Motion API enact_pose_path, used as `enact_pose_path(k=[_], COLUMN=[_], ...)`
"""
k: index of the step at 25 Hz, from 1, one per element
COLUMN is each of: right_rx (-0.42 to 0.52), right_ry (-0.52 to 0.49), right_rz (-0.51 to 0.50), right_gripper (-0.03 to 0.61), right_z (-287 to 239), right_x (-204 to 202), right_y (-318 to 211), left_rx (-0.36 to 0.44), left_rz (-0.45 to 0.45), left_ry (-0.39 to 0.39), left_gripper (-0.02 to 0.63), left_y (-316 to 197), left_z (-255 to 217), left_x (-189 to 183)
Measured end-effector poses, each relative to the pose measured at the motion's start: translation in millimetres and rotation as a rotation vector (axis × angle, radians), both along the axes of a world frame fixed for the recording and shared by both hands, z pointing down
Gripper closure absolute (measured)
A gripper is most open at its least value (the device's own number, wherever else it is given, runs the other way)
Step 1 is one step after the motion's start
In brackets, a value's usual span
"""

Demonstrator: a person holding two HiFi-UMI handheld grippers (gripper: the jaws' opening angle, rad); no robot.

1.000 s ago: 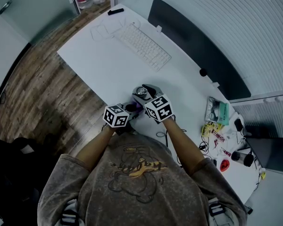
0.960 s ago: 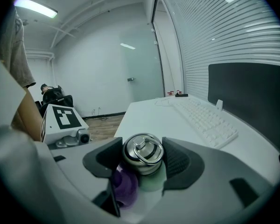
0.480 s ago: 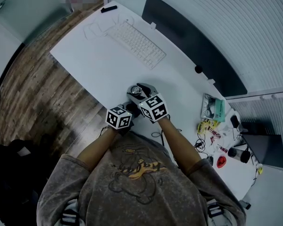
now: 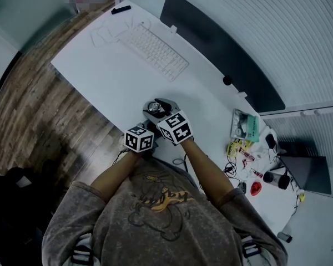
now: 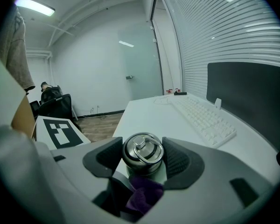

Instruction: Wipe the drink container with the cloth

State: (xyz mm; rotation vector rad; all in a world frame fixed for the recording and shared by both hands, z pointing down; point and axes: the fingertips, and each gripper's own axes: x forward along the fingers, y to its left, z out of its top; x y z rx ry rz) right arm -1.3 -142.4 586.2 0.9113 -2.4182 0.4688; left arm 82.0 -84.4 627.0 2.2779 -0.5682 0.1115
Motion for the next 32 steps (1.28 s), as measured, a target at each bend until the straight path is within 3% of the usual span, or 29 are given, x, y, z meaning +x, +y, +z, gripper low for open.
enact_pose_path(k=[4,12,19,24,32], right_rx=[-0.004,-0.028,-0.022,0.006,0.121], right_ry=[0.003,0.003,0.013,0.002,-0.09], right_rz=[-0.007,-0.044,-0.059,-0.06,0.001], right_gripper=[0.311,0.31,0.308,0.284,0.282], right_z=[0,3,5,0,-55], right_x=[1,3,3,5,29], right_y=[0,3,2,1,2], left_rx=[-0.007,-0.03,-0.04,0.002,0.069], left_rz=[0.01,0.125,0.17,0.244,0.213], left_ry=[0.042,0.103,0.089,0.018,-0.015], left_gripper=[0.563,0.563,0.561,0.561,0.561], left_y=[-1,6,13,33,34], left_z=[0,-2,-6,-9,-43], left_x=[5,7,2,-1,-14])
